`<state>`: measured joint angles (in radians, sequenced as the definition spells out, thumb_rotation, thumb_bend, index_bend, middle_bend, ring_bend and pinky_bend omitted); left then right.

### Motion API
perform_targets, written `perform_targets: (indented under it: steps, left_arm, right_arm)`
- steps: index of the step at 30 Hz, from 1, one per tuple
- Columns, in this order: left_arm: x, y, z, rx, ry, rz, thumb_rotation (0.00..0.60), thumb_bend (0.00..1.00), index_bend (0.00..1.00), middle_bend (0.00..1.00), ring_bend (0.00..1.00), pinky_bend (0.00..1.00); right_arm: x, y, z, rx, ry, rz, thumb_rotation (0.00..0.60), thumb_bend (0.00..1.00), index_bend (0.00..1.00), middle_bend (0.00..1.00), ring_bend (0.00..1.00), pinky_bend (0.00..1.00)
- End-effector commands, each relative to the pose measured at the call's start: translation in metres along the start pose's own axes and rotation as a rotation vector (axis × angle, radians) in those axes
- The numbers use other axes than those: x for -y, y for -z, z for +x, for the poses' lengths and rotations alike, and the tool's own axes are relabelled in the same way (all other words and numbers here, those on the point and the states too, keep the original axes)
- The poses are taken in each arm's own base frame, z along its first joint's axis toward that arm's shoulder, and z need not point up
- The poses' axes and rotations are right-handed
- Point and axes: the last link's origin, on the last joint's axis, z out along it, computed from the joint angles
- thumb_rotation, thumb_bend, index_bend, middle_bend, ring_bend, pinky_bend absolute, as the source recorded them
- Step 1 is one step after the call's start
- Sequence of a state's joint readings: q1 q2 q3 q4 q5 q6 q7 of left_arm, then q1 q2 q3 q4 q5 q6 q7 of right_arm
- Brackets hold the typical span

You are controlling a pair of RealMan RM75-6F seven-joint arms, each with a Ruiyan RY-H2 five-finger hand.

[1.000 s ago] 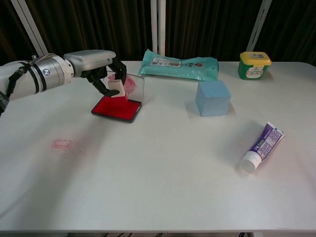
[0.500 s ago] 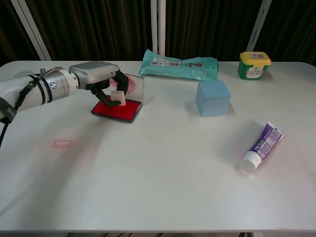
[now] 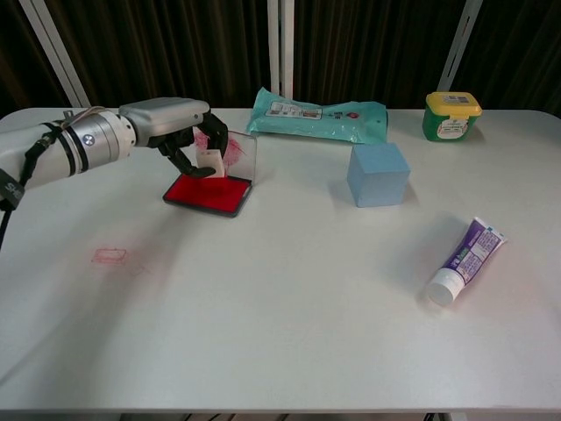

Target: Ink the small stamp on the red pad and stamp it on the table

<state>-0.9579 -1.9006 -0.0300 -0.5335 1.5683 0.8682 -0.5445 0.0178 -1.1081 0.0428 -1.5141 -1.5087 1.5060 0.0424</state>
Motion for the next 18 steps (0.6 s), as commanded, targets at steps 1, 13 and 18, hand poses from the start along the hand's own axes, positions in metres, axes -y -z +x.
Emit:
perform_targets:
  steps: [1,13,18]
  left_arm:
    - [0.009,0.017,0.031,-0.068,0.029,-0.034,0.6,0.47,0.59,0.59,1.0,1.0]
    - [0.042,0.171,0.015,-0.01,-0.053,-0.011,0.6,0.47,0.6,0.6,1.0,1.0]
    - [0.041,0.19,-0.01,0.006,-0.035,-0.003,0.6,0.47,0.6,0.6,1.0,1.0]
  right_arm:
    - [0.0,-0.001,0.0,-0.003,-0.005,0.002,0.6,0.21,0.0,0.0,0.0,0.0]
    - [-0.001,-0.004,-0.008,0.019,-0.006,0.011,0.6,0.21,0.0,0.0,0.0,0.0]
    - [0.007,-0.003,-0.01,0.024,0.001,0.031,0.6,0.21,0.0,0.0,0.0,0.0]
